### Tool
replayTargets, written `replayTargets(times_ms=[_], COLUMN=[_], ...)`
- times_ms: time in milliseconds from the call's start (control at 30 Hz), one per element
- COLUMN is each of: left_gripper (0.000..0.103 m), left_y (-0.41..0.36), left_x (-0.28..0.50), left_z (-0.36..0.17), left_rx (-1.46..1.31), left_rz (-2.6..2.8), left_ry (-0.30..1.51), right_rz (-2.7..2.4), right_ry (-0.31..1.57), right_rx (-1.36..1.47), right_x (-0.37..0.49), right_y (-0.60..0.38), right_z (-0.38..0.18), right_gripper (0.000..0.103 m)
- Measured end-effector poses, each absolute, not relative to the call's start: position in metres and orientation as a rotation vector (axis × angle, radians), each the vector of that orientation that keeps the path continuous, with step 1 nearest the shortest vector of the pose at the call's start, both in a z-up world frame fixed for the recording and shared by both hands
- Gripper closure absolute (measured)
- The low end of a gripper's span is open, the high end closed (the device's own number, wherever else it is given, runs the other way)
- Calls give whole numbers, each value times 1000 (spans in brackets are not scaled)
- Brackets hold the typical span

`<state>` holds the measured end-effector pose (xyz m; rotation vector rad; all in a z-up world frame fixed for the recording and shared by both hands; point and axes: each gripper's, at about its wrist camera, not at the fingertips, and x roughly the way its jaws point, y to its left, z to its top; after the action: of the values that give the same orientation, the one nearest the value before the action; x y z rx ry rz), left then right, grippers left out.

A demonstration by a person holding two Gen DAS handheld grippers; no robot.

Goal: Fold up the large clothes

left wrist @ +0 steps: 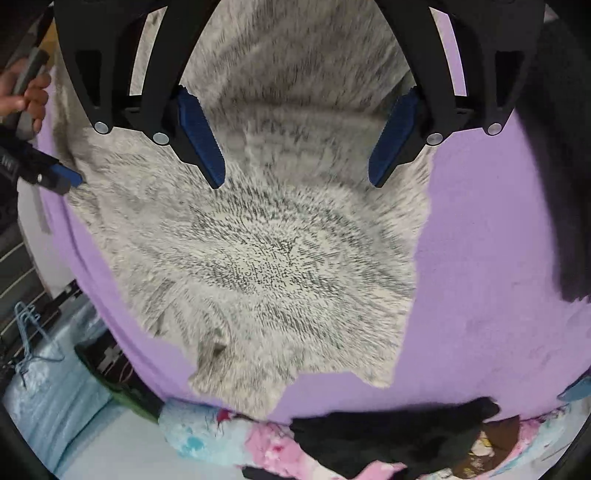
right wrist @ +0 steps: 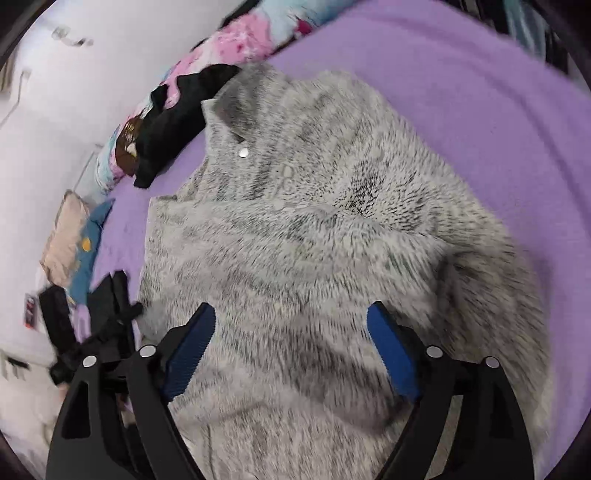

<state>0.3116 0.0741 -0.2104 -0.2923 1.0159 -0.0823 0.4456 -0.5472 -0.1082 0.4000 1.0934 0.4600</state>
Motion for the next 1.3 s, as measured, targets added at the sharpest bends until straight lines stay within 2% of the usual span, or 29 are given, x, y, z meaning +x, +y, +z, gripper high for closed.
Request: replayTargets(times_ms=[200, 667, 1000, 1300], left_gripper=[25, 25, 25, 25], left_y=[91, 145, 147, 153], left_x=[251, 113, 93, 89], left_z=[-199, -224, -255, -281], left_rx=[-303, -516, -625, -604], left_rz=[-63, -35, -69, -47], left_ry=[1010, 1050, 1110, 1166], right_rz=[428, 281, 253, 248], right_ry=[1049, 1058, 1085, 1124], right_rx=[384, 384, 334, 330], right_x=[377, 265, 249, 241], right_y=[-587, -687, -709, -715], right_z=[-92, -112, -124, -141], right_gripper=[18, 18, 18, 18])
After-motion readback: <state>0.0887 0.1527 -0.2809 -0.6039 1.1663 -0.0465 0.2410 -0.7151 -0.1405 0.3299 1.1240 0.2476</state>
